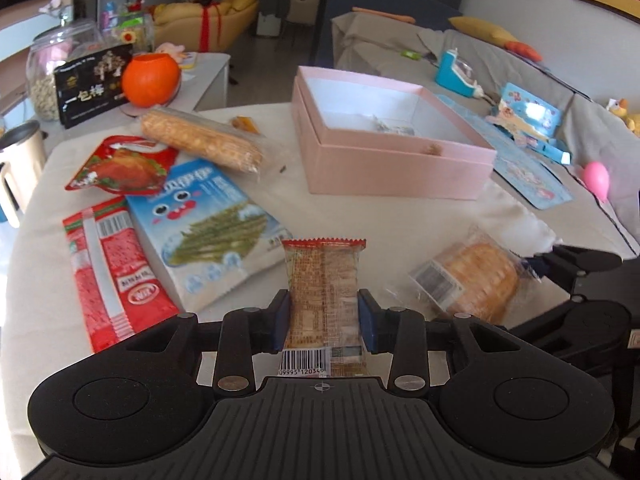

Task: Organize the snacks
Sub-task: 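Carry the wafer bar into the pink box with left tool while right tool holds the bun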

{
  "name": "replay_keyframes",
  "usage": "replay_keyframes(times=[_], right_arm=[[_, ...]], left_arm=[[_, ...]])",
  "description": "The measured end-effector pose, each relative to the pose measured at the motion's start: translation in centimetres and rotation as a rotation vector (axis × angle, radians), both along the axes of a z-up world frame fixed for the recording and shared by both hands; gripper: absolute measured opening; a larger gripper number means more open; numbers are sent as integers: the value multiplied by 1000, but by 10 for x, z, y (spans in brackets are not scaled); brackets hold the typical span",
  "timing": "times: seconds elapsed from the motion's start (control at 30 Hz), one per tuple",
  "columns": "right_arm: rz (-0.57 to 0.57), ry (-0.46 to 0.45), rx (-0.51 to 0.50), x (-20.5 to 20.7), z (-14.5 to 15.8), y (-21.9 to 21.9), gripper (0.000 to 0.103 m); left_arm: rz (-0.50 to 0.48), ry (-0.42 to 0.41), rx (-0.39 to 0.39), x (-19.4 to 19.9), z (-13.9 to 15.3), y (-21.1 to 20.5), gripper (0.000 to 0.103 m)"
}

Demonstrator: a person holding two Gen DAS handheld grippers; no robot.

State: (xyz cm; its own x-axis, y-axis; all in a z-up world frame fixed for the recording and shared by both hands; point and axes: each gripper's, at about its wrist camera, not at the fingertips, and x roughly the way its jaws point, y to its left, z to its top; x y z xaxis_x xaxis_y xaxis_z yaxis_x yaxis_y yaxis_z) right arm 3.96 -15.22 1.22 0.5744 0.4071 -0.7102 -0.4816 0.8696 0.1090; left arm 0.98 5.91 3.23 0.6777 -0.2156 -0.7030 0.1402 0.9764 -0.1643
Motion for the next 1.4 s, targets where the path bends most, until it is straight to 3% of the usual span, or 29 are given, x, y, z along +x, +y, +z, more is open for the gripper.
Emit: replay_keyframes(times=[0.13, 0.57, 0.7, 0.77, 0.93, 1.07, 1.23, 1.4], right_arm=[[32, 4, -34, -1, 1, 2, 103], [-137, -32, -96, -15, 9, -44, 102], [-86, 36, 29, -11, 14, -43, 102], [-71, 60, 39, -6, 10, -32, 102], [-65, 30, -18, 9, 4, -1, 101], [9, 35, -33, 9, 5, 7, 100], [87, -8, -122, -7, 4, -11, 99], [67, -45, -157, -15, 11, -35, 99]], left_arm=[[12, 4, 4, -3, -13, -6, 41], [41, -17, -11, -8, -15, -4, 41], [61, -10, -4, -7, -13, -1, 41], [80, -9, 7, -8, -13, 3, 41], [107, -2, 2, -9, -12, 11, 41], [113, -5, 12, -10, -13, 9, 42], [133, -30, 16, -14, -15, 5, 42], [133, -38, 10, -14, -16, 6, 42]])
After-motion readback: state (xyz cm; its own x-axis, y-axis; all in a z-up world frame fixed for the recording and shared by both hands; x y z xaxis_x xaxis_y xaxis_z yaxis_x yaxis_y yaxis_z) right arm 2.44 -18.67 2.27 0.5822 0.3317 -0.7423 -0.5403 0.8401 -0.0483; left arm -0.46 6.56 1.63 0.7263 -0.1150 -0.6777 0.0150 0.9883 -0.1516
